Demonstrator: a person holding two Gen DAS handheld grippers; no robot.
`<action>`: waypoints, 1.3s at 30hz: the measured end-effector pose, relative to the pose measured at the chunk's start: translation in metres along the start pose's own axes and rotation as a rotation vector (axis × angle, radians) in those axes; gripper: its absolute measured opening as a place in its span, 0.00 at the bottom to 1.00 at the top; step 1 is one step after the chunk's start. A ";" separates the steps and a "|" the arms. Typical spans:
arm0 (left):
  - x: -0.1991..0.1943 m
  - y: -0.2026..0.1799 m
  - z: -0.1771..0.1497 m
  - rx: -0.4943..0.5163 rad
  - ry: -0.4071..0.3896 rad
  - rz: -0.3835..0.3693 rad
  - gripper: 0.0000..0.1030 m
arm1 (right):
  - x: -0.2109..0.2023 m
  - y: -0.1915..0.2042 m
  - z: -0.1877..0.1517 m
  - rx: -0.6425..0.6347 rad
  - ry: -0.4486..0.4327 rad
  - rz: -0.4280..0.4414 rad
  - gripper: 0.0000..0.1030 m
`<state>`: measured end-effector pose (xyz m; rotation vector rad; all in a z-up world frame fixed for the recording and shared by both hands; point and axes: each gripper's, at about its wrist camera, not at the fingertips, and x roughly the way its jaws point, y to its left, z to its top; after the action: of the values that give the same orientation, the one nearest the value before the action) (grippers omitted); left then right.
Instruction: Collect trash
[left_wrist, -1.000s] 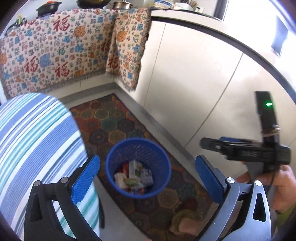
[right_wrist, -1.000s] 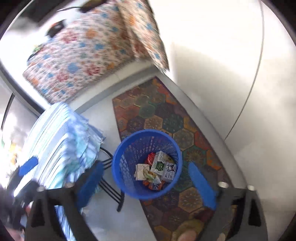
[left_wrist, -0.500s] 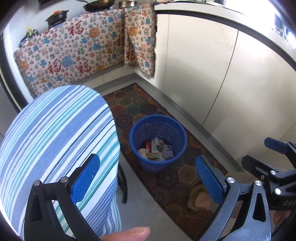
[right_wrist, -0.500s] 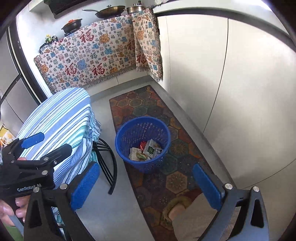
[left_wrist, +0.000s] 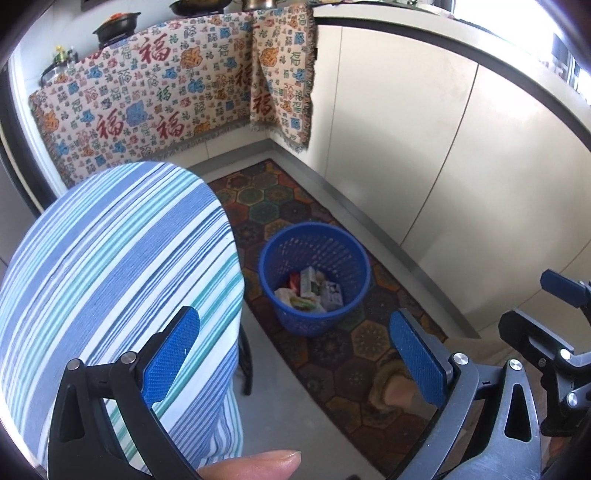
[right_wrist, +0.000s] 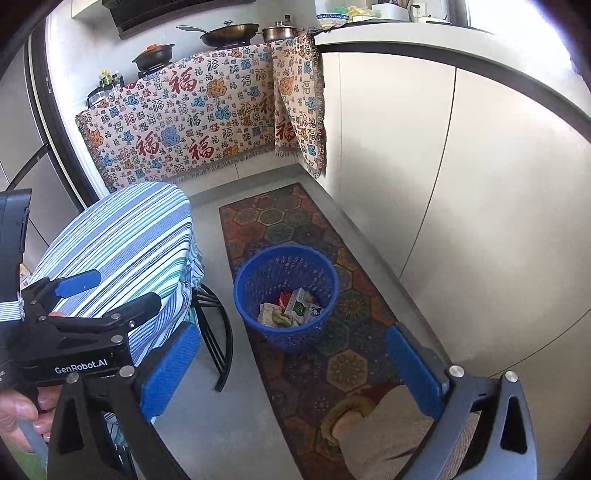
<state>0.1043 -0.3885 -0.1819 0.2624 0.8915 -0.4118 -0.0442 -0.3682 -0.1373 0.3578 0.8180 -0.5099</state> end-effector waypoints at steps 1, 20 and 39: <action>0.000 0.000 0.001 -0.001 0.000 0.000 0.99 | 0.000 0.001 -0.001 0.003 0.000 -0.001 1.00; -0.001 -0.002 -0.001 -0.002 0.010 -0.002 0.99 | -0.003 0.002 -0.003 0.002 0.011 0.007 1.00; -0.002 0.001 0.000 -0.002 0.016 -0.008 0.99 | -0.003 0.005 -0.003 0.003 0.020 0.010 1.00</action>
<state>0.1032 -0.3868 -0.1803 0.2603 0.9085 -0.4171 -0.0450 -0.3619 -0.1370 0.3704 0.8348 -0.4991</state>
